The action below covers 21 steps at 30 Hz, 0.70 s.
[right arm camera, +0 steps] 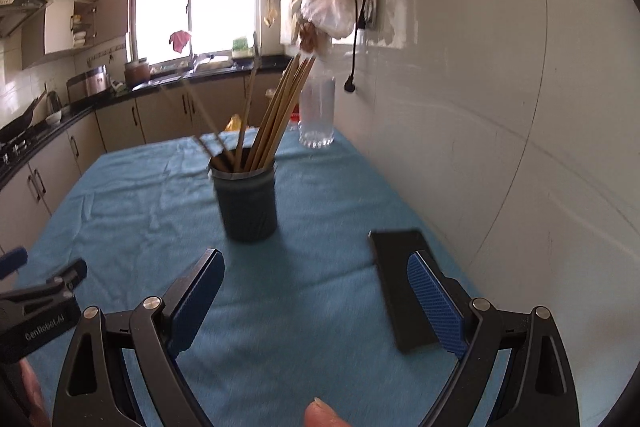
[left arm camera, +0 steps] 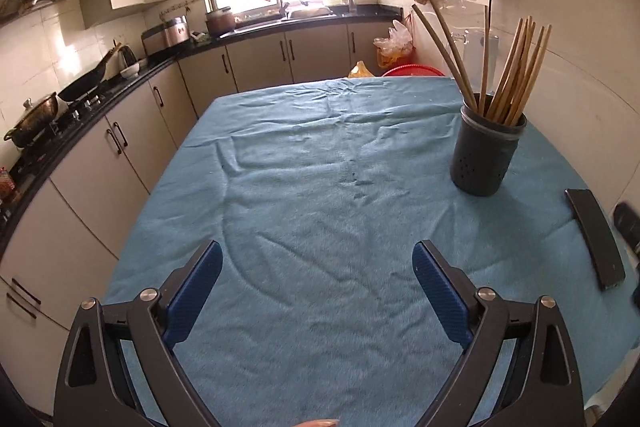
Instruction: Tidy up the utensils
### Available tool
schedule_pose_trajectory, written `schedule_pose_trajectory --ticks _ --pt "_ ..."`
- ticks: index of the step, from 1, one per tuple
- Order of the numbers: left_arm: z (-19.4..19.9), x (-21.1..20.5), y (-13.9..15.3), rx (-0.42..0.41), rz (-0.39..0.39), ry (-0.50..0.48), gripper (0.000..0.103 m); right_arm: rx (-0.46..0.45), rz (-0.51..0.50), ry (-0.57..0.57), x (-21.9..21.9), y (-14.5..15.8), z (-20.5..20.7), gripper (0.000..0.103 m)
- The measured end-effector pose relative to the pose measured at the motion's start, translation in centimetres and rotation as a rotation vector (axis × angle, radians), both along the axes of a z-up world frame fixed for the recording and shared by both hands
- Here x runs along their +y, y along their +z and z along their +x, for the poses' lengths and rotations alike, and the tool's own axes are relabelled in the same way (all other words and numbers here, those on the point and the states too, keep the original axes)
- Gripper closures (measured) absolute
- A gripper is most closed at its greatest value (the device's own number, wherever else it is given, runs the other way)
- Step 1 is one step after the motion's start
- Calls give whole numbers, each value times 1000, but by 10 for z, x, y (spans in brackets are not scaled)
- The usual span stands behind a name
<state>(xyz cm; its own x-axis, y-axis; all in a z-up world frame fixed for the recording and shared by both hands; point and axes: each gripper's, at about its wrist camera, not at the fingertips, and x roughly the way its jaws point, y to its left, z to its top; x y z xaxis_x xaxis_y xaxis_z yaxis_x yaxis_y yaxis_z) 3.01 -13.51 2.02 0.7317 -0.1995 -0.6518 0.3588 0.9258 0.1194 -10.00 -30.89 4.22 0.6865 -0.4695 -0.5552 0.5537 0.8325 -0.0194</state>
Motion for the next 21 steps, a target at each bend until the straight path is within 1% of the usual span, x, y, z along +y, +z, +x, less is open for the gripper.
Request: schedule_pose_trajectory --ticks 3,6,8,14,21 --pt "-7 6 -1 -5 -17 -18 8 24 -15 4 8 -6 -2 8" --pt "-10 11 -7 25 -29 -10 8 30 -20 7 12 -7 -2 8" --pt "-11 12 -10 17 -14 6 8 30 -21 4 12 -8 -2 8" --pt "-12 12 -17 22 19 13 8 49 -25 17 17 -11 3 8" --pt "-7 10 -20 33 20 -3 8 69 -17 18 16 -16 10 8"
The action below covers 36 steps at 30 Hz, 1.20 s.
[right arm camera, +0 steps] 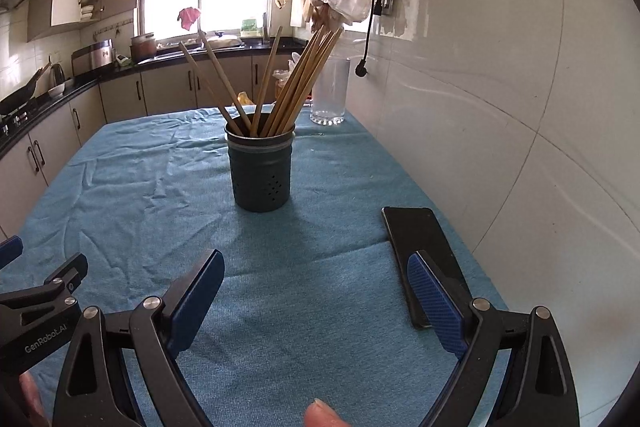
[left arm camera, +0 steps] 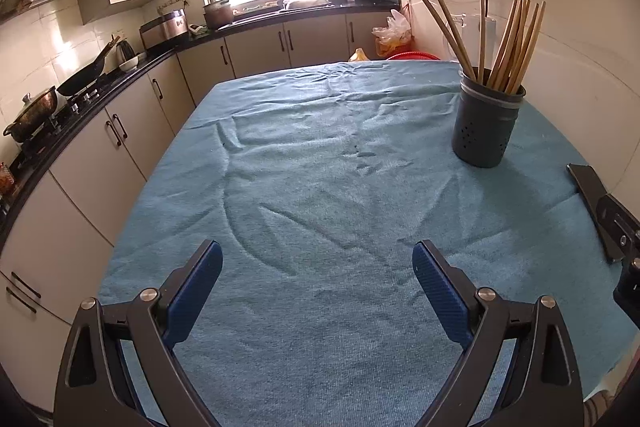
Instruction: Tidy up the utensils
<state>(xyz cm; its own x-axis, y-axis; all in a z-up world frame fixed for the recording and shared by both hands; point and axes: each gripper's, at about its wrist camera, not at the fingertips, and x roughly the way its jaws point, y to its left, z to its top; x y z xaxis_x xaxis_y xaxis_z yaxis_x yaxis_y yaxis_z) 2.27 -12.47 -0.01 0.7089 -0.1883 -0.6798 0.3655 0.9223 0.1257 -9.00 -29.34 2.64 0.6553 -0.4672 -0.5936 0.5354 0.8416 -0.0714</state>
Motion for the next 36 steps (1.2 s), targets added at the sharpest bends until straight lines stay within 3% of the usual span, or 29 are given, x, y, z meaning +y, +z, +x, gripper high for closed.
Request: schedule_pose_trajectory --ticks 36 --pt "4 4 -4 7 -9 15 8 44 8 13 3 -12 10 8"
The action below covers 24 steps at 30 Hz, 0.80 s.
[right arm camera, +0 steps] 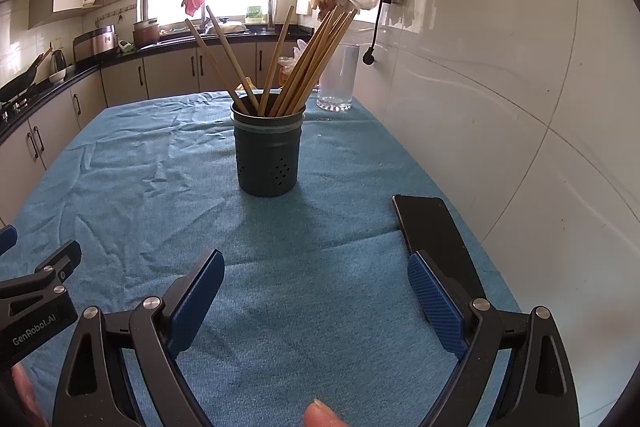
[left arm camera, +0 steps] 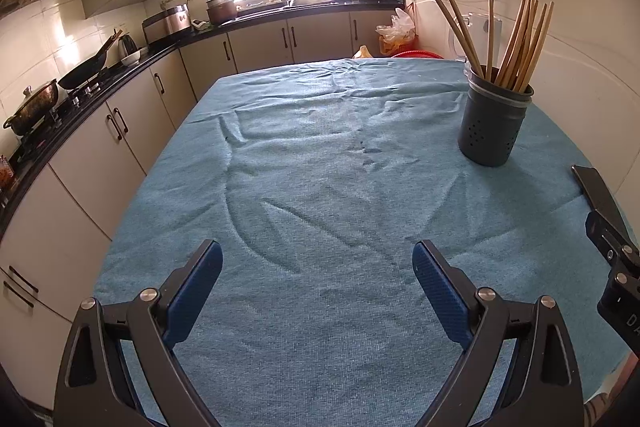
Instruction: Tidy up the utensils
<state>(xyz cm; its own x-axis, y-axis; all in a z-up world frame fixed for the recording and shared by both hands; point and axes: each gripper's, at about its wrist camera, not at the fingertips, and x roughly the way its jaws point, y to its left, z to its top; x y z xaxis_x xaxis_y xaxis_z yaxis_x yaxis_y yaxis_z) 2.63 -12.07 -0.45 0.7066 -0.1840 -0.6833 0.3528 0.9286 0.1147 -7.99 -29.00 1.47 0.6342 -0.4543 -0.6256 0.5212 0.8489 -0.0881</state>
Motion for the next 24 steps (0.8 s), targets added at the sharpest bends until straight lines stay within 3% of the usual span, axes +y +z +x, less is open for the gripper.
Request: schedule_pose_trajectory --ticks 24 --pt "-3 5 2 -4 -5 19 8 12 5 6 3 -2 -3 8"
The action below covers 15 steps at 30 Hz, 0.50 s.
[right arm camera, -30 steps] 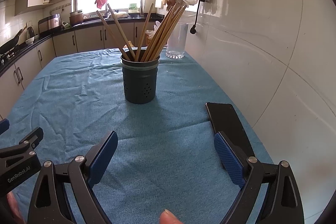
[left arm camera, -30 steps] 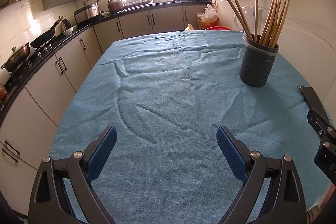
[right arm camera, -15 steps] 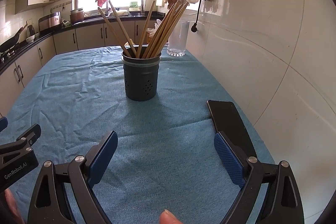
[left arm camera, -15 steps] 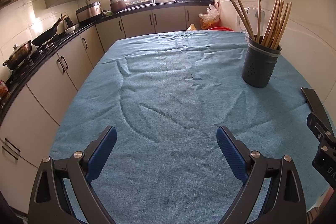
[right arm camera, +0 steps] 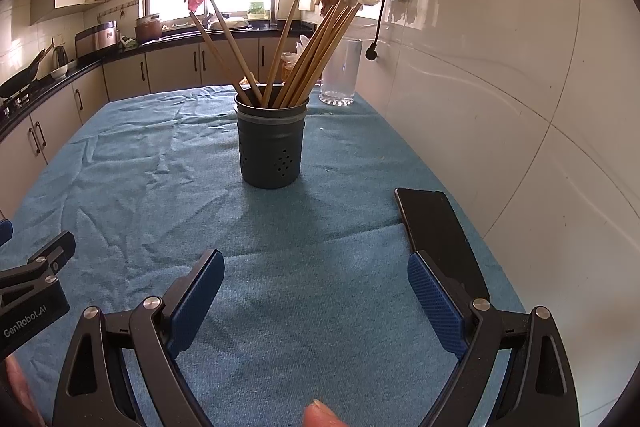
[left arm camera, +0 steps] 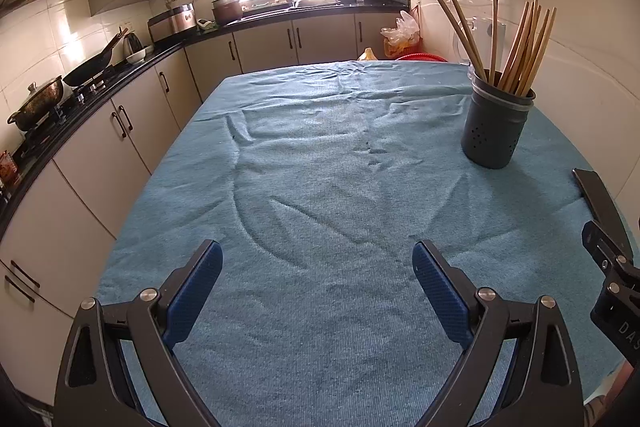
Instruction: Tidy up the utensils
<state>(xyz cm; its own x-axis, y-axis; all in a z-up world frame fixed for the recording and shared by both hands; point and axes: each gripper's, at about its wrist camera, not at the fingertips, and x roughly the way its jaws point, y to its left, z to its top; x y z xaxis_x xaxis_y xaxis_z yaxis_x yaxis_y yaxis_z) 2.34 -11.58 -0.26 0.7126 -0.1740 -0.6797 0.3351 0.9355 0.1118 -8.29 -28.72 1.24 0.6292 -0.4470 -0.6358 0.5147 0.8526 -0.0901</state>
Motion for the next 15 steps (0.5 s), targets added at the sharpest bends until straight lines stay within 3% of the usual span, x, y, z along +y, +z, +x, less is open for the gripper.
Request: schedule_pose_trajectory --ticks 15 --pt "-14 8 12 -27 -20 11 8 -16 -9 5 7 6 -9 8"
